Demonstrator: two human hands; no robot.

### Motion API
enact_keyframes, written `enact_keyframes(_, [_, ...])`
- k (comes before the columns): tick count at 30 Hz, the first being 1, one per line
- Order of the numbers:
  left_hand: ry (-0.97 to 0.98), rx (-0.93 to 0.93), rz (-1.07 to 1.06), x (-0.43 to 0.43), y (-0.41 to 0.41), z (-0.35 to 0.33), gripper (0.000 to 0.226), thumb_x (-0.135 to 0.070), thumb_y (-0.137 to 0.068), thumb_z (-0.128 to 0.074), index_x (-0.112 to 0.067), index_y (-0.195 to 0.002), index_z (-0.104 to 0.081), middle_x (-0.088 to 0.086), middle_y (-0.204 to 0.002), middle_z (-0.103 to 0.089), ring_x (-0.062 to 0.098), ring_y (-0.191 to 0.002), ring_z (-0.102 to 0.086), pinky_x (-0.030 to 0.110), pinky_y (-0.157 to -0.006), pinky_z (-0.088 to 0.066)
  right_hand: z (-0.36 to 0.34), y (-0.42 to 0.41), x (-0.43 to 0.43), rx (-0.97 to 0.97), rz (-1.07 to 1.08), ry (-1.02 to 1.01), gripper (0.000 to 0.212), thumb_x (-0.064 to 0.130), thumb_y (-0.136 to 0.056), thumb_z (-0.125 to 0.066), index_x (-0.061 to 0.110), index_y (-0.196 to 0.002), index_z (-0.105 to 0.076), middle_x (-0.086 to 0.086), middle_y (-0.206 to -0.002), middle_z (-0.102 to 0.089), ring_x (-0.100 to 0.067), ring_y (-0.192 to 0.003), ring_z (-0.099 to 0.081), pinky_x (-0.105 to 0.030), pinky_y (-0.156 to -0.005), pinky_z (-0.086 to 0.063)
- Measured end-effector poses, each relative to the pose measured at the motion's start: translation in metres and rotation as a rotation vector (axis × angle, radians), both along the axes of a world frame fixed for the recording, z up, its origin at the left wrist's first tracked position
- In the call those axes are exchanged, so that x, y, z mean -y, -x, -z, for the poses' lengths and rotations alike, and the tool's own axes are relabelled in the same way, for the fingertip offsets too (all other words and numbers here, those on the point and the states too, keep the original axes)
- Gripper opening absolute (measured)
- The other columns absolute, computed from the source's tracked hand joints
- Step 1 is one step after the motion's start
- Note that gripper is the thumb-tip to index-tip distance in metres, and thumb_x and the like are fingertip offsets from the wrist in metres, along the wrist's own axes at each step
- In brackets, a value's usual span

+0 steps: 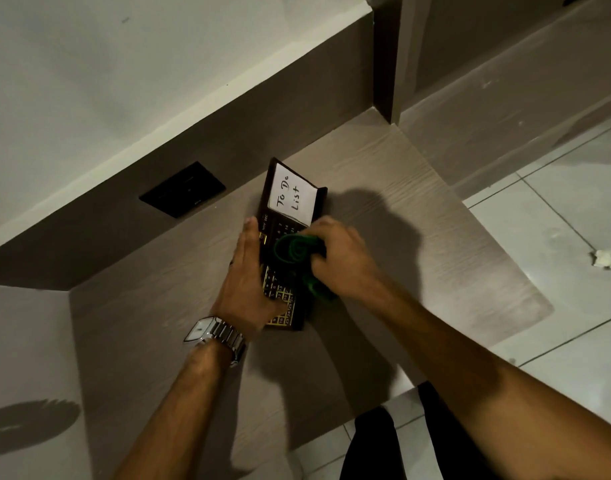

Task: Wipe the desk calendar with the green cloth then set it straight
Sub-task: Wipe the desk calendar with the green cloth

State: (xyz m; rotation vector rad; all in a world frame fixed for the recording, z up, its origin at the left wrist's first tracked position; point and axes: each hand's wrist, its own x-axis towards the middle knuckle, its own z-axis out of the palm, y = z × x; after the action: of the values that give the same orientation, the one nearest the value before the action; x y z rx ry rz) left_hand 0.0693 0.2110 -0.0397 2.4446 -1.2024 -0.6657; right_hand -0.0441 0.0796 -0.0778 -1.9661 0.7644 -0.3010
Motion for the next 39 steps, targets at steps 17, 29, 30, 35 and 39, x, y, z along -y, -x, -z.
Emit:
enact_keyframes(17, [0.017, -0.012, 0.009, -0.002, 0.002, -0.003, 0.137, -0.015, -0.053, -0.088, -0.023, -0.149, 0.008, 0.005, -0.162, -0.009, 0.024, -0.148, -0.012, 0.054, -0.116, -0.025, 0.004, -0.007, 0.011, -0.021, 0.022, -0.027, 0.030, 0.000, -0.083, -0.064, 0.012, -0.110, -0.067, 0.000, -0.115, -0.058, -0.015, -0.102, -0.057, -0.024, -0.087, -0.051])
enact_keyframes(29, [0.021, -0.021, -0.012, 0.000, 0.003, -0.003, 0.133, -0.016, -0.054, -0.088, -0.020, -0.151, 0.004, 0.007, -0.160, -0.014, 0.023, -0.147, -0.014, 0.049, -0.118, -0.021, 0.019, -0.008, 0.007, 0.018, 0.028, -0.142, 0.027, 0.004, -0.081, -0.064, 0.012, -0.107, -0.066, 0.000, -0.107, -0.056, -0.011, -0.092, -0.055, -0.007, -0.068, -0.040])
enact_keyframes(30, [0.019, -0.027, -0.014, 0.000, 0.004, -0.003, 0.133, -0.016, -0.054, -0.088, -0.021, -0.151, 0.004, 0.007, -0.160, -0.015, 0.024, -0.147, -0.014, 0.049, -0.118, -0.021, 0.020, -0.006, 0.006, -0.019, -0.021, -0.122, 0.027, 0.002, -0.081, -0.064, 0.012, -0.106, -0.067, 0.000, -0.106, -0.055, -0.012, -0.091, -0.055, -0.010, -0.068, -0.042])
enact_keyframes(35, [-0.011, -0.035, -0.044, -0.002, 0.004, -0.007, 0.133, -0.014, -0.055, -0.086, -0.024, -0.150, 0.006, 0.005, -0.161, -0.010, 0.025, -0.148, -0.010, 0.055, -0.117, -0.021, 0.020, 0.015, 0.031, -0.079, 0.024, -0.258, 0.023, 0.002, -0.080, -0.064, 0.015, -0.098, -0.071, 0.011, -0.073, -0.061, -0.005, -0.067, -0.063, -0.006, -0.050, -0.045])
enact_keyframes(39, [-0.109, 0.030, -0.010, 0.008, 0.002, -0.008, 0.135, -0.034, -0.060, -0.085, -0.030, -0.146, 0.018, 0.003, -0.162, 0.005, 0.027, -0.148, 0.004, 0.059, -0.117, -0.017, 0.012, 0.037, 0.074, 0.032, 0.332, -0.598, 0.031, 0.009, -0.084, -0.068, 0.012, -0.115, -0.067, -0.009, -0.100, -0.073, -0.020, -0.085, -0.071, -0.035, -0.078, -0.059])
